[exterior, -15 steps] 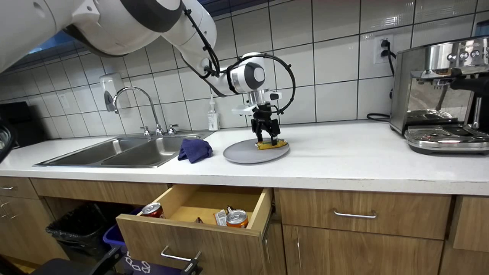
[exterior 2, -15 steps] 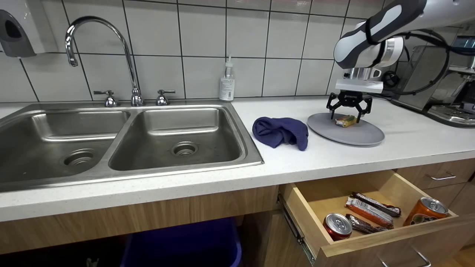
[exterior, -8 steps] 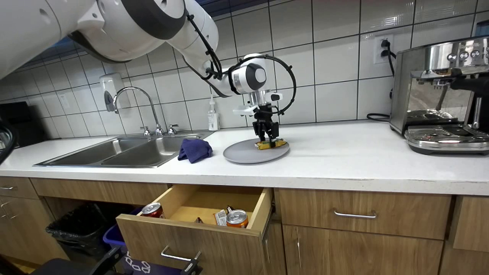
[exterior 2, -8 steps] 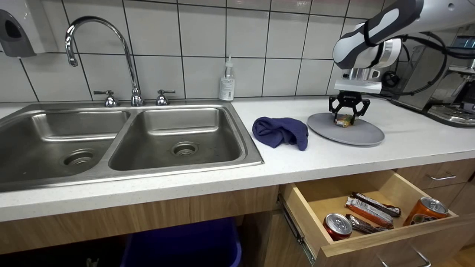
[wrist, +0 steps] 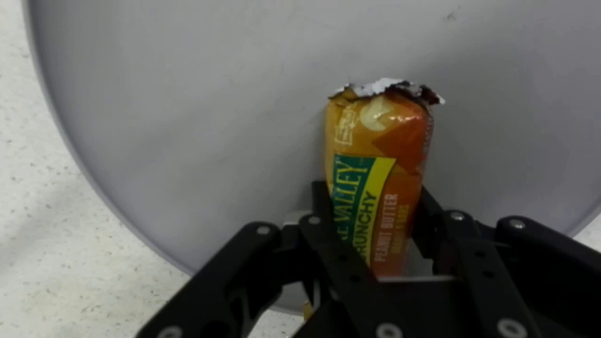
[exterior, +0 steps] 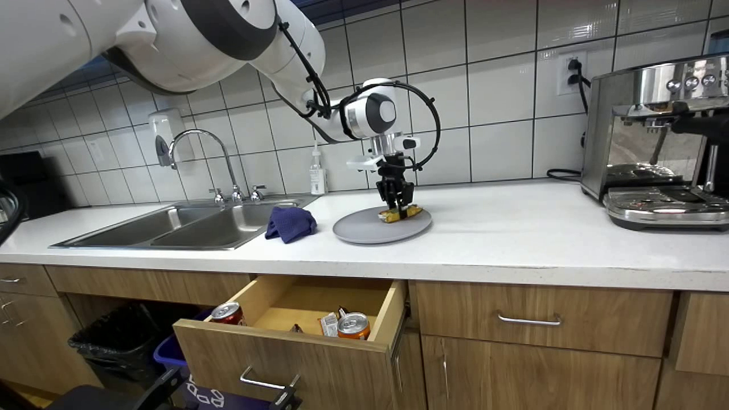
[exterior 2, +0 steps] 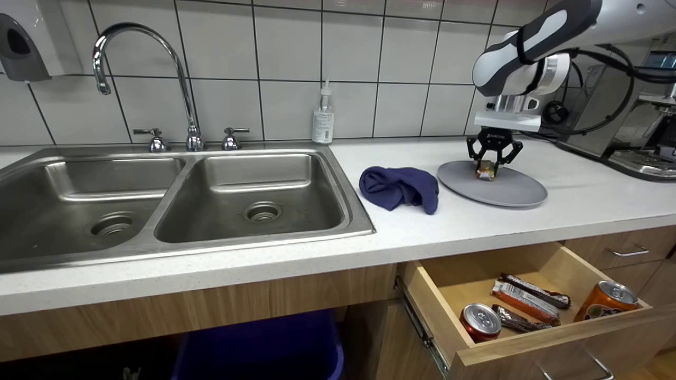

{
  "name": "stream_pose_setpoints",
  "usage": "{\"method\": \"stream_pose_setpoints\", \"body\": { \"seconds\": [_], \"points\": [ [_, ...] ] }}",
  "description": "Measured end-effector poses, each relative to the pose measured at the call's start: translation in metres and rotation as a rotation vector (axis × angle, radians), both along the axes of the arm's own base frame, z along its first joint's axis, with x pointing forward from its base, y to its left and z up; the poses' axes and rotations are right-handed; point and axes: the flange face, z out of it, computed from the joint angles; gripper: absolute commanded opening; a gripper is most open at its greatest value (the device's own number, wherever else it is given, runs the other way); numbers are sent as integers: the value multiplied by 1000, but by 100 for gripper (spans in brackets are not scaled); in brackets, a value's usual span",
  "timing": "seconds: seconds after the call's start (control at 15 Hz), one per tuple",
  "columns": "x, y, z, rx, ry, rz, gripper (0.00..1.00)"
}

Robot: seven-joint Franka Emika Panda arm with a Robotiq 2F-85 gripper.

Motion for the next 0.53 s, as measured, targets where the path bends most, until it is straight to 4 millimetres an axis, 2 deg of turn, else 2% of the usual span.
{"method": "stream_pose_setpoints", "body": {
  "seconds": [0.53],
  "points": [
    [2, 14, 21, -7, -45, 46, 18]
  ]
}}
